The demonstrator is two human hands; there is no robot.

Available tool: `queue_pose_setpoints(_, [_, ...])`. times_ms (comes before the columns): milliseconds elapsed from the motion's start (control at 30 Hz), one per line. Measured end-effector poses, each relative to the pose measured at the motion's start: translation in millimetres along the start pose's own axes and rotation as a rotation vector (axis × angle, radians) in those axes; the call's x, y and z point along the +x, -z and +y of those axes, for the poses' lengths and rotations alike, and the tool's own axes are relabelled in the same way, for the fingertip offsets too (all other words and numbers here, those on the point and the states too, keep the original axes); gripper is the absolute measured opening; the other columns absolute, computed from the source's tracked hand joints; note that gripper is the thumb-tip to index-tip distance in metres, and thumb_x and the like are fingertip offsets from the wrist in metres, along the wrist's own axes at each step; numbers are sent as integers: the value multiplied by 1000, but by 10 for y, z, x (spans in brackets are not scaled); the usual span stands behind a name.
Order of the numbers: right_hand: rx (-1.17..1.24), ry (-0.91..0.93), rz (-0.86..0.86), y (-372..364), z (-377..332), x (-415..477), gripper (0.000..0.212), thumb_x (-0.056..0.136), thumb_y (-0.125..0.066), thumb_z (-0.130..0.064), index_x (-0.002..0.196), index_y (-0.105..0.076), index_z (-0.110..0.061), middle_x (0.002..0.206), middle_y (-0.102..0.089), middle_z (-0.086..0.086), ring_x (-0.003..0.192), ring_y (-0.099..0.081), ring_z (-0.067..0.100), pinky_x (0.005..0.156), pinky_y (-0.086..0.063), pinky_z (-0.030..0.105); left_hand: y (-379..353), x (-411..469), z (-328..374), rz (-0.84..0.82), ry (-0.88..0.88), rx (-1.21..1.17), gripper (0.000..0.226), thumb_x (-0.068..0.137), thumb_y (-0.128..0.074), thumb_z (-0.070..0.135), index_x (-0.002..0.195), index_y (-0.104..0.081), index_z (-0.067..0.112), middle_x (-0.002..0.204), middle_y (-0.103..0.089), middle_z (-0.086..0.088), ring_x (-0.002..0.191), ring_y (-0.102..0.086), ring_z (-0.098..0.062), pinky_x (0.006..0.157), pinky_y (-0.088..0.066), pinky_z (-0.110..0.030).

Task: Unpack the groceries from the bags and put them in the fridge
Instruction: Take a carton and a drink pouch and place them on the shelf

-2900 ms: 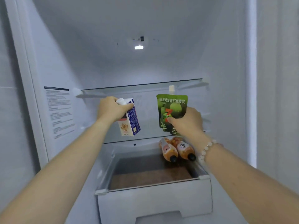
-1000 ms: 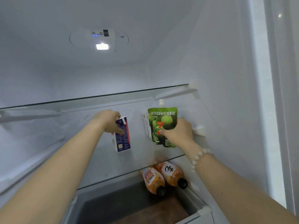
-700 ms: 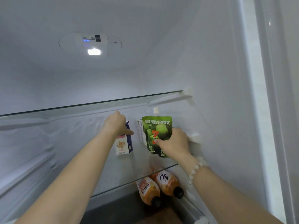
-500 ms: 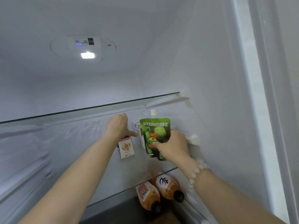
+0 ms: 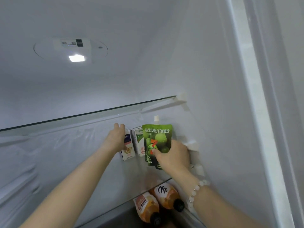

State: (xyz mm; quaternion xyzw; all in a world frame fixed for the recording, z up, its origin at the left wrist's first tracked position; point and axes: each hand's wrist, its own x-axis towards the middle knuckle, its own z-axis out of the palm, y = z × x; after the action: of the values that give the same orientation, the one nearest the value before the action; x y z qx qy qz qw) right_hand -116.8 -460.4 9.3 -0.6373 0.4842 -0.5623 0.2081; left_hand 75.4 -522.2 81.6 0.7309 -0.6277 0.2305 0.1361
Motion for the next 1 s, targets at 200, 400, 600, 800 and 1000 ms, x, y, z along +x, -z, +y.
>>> queue_pose_setpoints(200, [22, 25, -19, -36, 43, 25, 15, 77, -72, -36, 78, -60, -28, 76, -60, -13, 78, -62, 9, 66, -47, 20, -59, 147, -70, -18, 1, 38, 77, 67, -84, 24, 124, -36, 6, 124, -39, -15, 103, -57, -33, 78, -49, -34])
queue_pose_setpoints(400, [24, 18, -52, -73, 52, 68, 21, 77, -72, -38, 92, -66, -25, 91, -69, -9, 86, -64, 12, 73, -54, 27, -54, 139, -138, -49, -4, 85, 105, 65, -83, 40, 143, -19, 11, 136, -35, -12, 111, -55, -31, 83, -51, -39])
queue_pose_setpoints(600, [6, 41, -61, -56, 36, 60, 33, 78, -72, -37, 107, -62, -24, 104, -66, -7, 96, -62, 14, 74, -47, 21, 337, -36, -248, -73, -88, -212, 108, 65, -83, 39, 148, -15, 22, 149, -29, -1, 123, -46, -20, 96, -44, -33])
queue_pose_setpoints(800, [152, 29, -150, -66, 32, 82, 36, 71, -79, -29, 98, -56, -27, 95, -61, -8, 95, -61, 12, 83, -50, 26, 458, -413, -50, -351, -106, -766, 92, 71, -80, 17, 144, -24, 25, 129, -49, 4, 111, -51, -11, 85, -44, -19])
queue_pose_setpoints(1000, [175, 25, -274, -107, 55, 96, 38, 71, -78, -31, 100, -53, -32, 104, -67, -4, 100, -64, 17, 90, -52, 40, 449, -578, -5, -296, -75, -754, 56, 68, -83, 16, 114, -53, 24, 99, -62, 10, 94, -61, -12, 75, -50, -17])
